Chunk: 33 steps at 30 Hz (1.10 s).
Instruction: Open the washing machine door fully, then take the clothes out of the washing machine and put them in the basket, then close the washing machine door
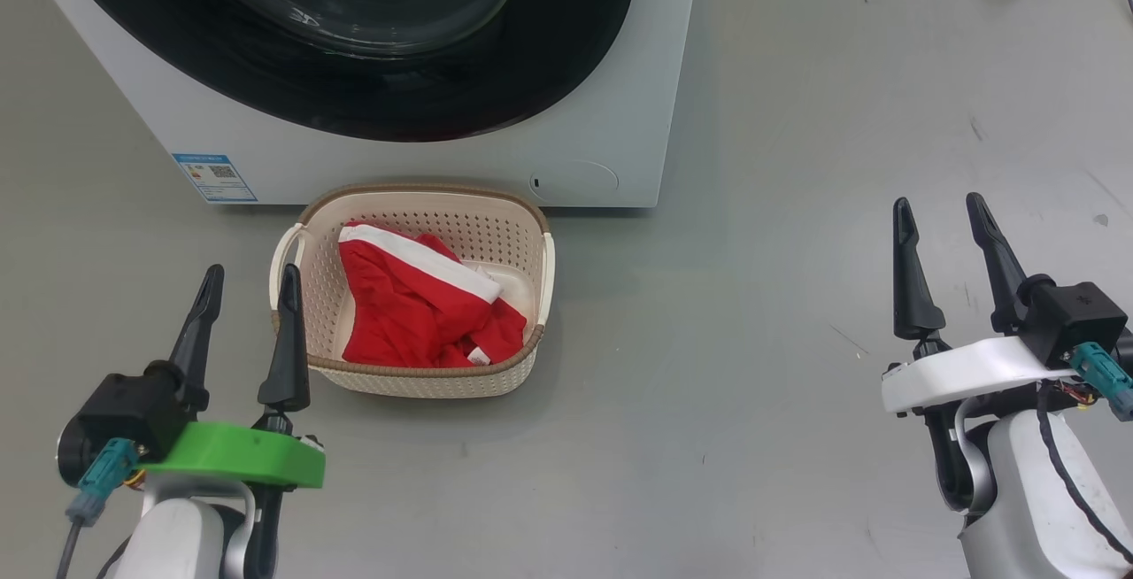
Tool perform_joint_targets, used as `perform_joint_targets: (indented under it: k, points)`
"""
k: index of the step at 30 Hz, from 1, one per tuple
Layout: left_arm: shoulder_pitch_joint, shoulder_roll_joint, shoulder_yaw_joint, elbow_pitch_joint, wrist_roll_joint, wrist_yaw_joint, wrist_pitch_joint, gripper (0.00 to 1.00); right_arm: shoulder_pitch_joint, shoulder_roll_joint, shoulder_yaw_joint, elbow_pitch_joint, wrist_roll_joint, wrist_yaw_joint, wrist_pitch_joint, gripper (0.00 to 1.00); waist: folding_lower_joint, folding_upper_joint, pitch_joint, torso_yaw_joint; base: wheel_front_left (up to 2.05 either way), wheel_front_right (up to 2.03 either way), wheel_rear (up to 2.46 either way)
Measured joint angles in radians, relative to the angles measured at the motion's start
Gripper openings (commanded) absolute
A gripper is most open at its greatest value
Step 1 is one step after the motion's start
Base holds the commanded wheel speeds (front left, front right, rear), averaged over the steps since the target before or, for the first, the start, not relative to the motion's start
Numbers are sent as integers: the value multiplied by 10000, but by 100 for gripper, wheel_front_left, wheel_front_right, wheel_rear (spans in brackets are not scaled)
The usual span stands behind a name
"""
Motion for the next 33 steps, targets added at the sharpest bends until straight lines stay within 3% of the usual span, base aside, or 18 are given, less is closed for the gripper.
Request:
perform_joint_targets:
  k: [33]
  points:
    - [12, -21, 46, -56, 69, 0, 0, 100, 359, 144, -148, -504, -180, 19, 0, 100, 0, 0, -33, 50, 0, 0, 0]
